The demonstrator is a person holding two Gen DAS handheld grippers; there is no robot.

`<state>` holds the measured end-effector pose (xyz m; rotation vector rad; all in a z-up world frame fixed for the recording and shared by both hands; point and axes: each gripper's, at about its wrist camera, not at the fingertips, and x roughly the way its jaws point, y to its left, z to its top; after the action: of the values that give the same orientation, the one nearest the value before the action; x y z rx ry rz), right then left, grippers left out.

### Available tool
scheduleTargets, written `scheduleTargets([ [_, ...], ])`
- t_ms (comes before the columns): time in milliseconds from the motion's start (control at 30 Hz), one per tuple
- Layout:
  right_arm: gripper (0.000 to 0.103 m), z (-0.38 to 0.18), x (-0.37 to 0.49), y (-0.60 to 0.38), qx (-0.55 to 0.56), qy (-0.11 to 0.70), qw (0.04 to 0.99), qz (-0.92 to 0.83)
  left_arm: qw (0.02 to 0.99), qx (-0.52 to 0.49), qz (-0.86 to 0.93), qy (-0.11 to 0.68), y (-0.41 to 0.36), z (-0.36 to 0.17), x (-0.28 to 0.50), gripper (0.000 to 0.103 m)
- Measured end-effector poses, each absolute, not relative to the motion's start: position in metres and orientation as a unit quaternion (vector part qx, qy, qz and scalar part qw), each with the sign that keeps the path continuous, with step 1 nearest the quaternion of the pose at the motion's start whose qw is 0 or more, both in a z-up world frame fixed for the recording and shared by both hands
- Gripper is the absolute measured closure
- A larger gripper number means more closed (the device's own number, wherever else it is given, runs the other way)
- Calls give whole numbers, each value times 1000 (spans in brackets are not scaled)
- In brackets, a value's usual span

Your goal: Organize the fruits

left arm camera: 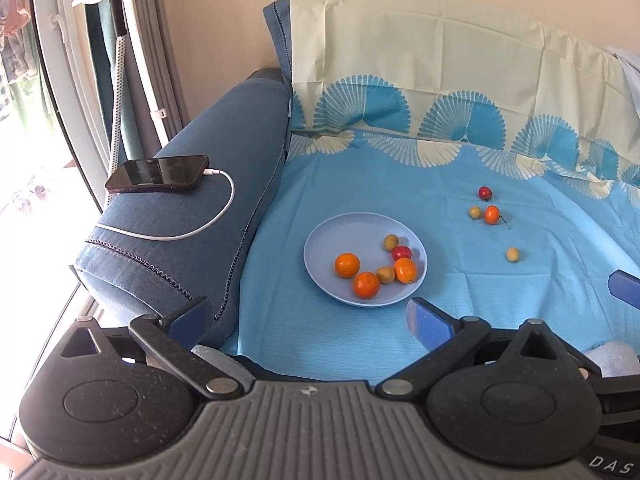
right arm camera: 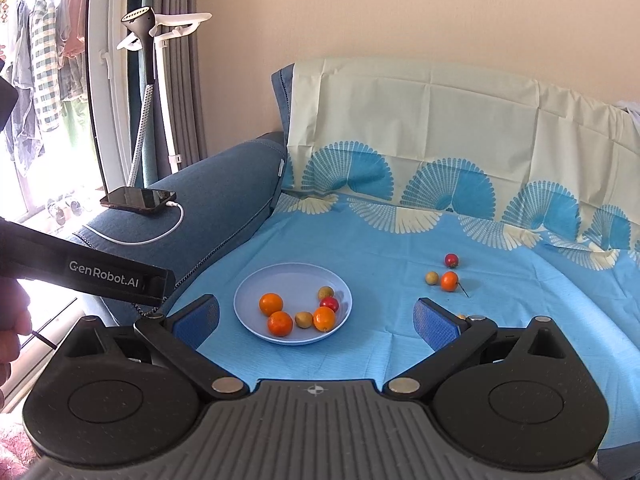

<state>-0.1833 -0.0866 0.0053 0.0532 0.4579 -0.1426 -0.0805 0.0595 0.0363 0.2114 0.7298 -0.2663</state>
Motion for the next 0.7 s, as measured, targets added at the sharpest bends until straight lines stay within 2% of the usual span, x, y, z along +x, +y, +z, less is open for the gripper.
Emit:
scheduleTargets([
  [700, 1, 2, -179, -87, 29, 237, 968, -72, 916, 105, -129, 365, 58, 30, -75, 0],
])
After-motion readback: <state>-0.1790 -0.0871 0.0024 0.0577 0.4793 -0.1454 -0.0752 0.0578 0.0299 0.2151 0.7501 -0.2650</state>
